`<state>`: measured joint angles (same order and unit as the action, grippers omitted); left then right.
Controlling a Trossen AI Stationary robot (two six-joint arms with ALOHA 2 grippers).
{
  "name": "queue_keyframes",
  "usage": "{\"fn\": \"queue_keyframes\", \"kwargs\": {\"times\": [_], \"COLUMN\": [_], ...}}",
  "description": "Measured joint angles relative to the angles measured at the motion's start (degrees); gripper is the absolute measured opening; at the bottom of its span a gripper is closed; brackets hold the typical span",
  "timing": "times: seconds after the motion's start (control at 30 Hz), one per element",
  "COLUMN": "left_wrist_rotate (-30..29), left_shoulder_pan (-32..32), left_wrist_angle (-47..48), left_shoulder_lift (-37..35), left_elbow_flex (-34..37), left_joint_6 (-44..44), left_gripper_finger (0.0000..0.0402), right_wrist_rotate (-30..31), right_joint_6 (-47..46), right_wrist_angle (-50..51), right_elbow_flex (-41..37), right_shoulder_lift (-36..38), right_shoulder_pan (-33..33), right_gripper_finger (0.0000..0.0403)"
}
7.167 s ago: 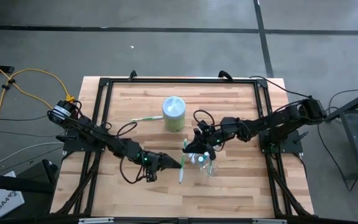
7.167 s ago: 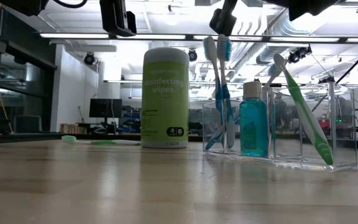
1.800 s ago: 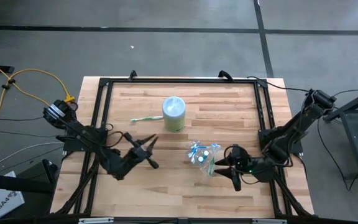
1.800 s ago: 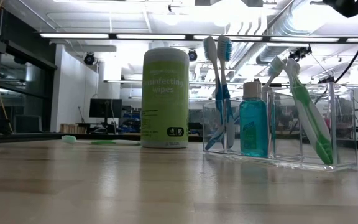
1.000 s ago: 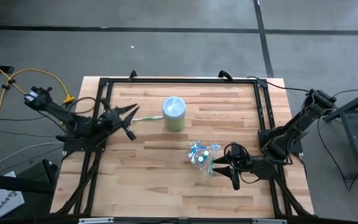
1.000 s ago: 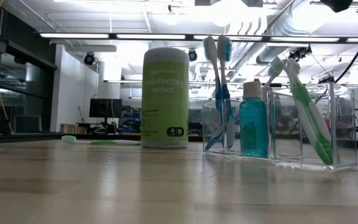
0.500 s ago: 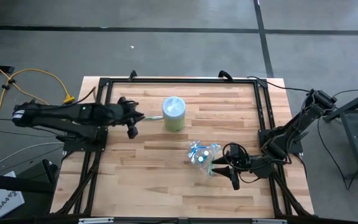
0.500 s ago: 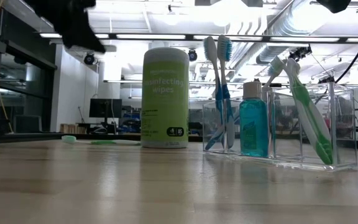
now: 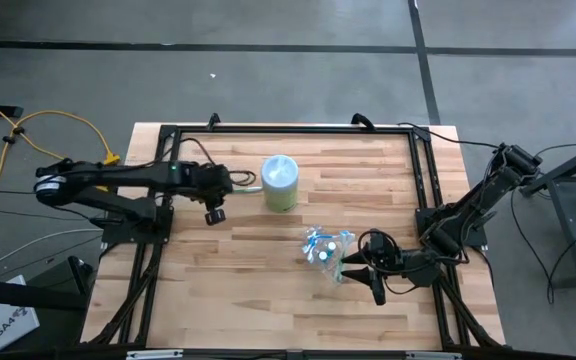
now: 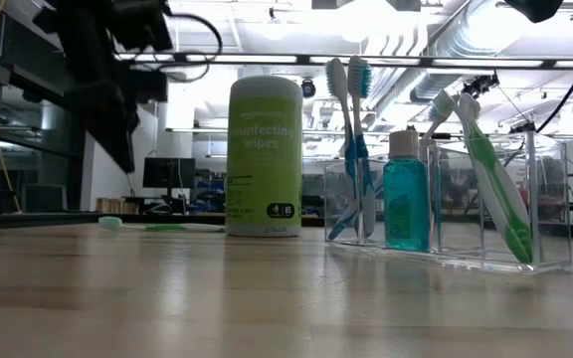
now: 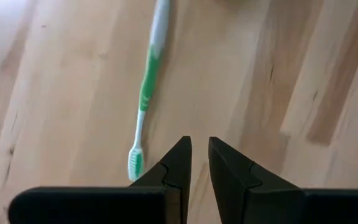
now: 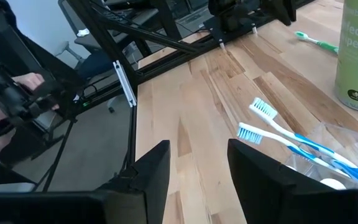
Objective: Pick & Place toothbrushing station
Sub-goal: Put the green toothbrush into the transparent organizer
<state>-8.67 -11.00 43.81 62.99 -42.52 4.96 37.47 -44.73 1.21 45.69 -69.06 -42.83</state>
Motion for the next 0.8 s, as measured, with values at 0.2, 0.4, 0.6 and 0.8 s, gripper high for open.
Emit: {"fn": "queue_keyframes", "kwargs": {"times": [0.2, 0.4, 0.6, 0.8], "left_wrist_rotate": [0.18, 0.16, 3.31, 8.39], "left_shoulder_pan": [-1.48, -3.64, -6.23, -8.33], "left_wrist_angle": [-0.70, -3.48, -3.32, -4.22], "left_shoulder_lift": [5.55, 6.11, 5.38, 5.24], "left_elbow_flex": [0.00, -0.02, 0.00, 0.00], "left_joint_6": [-9.12, -9.67, -8.29, -6.50], "left_gripper_finger": [0.0048, 0.0048, 0.0048, 0.0048], "right_wrist_rotate": [0.00, 0.02, 0.02, 0.02], "right_joint_6": [0.00, 0.00, -0.09, -0.04], "right_wrist_angle": [0.04, 0.45, 1.60, 1.62], "right_elbow_flex": [0.00, 0.00, 0.00, 0.00], "right_shoulder_lift": [0.00, -0.02, -0.02, -0.02], "right_shoulder_pan": [0.00, -0.02, -0.02, -0.02], "right_gripper_finger": [0.0152, 0.0152, 0.0152, 0.0152]}}
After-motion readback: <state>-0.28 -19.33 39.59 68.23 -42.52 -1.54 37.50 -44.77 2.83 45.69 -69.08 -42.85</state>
